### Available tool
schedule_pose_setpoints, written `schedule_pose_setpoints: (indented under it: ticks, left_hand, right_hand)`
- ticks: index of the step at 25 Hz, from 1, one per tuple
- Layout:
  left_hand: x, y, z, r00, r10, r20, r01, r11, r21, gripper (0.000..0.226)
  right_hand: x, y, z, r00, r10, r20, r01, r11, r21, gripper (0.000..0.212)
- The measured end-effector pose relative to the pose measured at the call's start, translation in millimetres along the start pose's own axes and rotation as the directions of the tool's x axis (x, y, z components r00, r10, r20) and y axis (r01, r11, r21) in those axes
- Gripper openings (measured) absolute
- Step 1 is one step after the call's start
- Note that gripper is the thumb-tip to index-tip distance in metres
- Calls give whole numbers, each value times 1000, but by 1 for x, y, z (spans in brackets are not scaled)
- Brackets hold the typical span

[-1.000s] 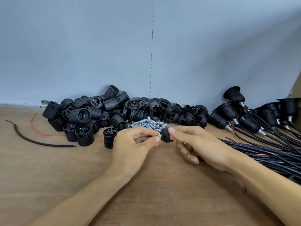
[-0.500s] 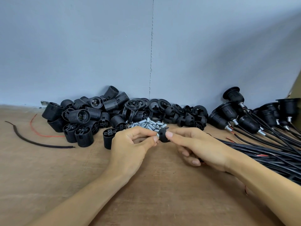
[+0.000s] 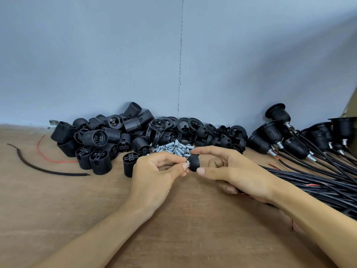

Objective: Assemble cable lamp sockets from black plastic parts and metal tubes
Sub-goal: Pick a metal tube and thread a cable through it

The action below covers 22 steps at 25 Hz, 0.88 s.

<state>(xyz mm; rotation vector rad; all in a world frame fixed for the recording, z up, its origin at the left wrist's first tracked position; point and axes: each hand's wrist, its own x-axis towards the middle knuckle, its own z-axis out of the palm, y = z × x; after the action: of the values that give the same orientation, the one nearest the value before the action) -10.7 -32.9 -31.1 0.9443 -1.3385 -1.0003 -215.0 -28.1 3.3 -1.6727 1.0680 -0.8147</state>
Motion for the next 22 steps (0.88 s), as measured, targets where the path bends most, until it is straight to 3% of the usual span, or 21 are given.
schedule_pose_setpoints:
  ticks: [7,12,17,22]
  left_hand:
    - [1,-2,-1,998,-57,33,59,996,-61,12]
    - [4,-2,0,981,-155,119,157,987,-9,11]
    - [7,-2,0,961,-234,150,212,966,151,39]
    - [3,0,-3,972,-149,181,120,980,161,22]
  right_hand:
    - [2,2,7,991,-61,-120,38,982,-183,24]
    - [2,-1,9,983,-111,-148,99,991,-90,22]
    - [1,-2,4,973,-168,-156,157,984,-83,31]
    - [5,0,11,981,-94,-167,86,995,-53,23]
